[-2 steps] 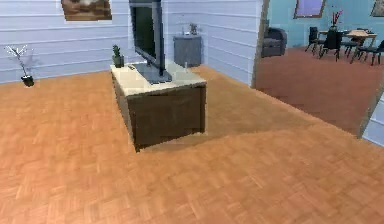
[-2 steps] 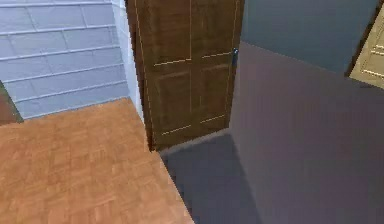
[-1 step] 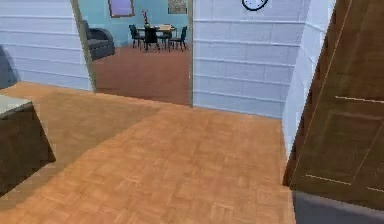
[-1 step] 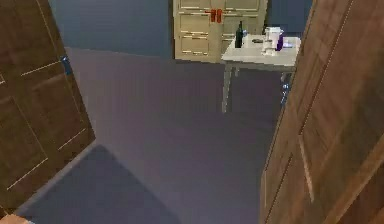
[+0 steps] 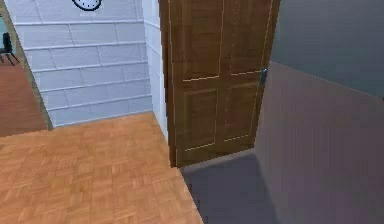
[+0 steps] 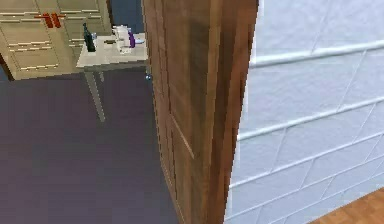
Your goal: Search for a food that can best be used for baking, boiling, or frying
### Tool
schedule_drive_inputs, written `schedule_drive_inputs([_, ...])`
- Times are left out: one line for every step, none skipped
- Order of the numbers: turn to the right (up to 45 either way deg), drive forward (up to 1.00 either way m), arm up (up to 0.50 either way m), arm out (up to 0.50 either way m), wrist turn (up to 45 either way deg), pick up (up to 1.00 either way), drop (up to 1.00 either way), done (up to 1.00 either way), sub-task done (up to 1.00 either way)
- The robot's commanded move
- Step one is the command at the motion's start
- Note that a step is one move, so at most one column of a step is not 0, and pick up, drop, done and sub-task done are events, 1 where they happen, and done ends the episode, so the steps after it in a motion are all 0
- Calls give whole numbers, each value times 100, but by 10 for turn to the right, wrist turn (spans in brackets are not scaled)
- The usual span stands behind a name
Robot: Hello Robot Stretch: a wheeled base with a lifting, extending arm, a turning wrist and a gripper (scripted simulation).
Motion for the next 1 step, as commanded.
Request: schedule_drive_inputs([0,60,0,0,0,0,0,0,0])
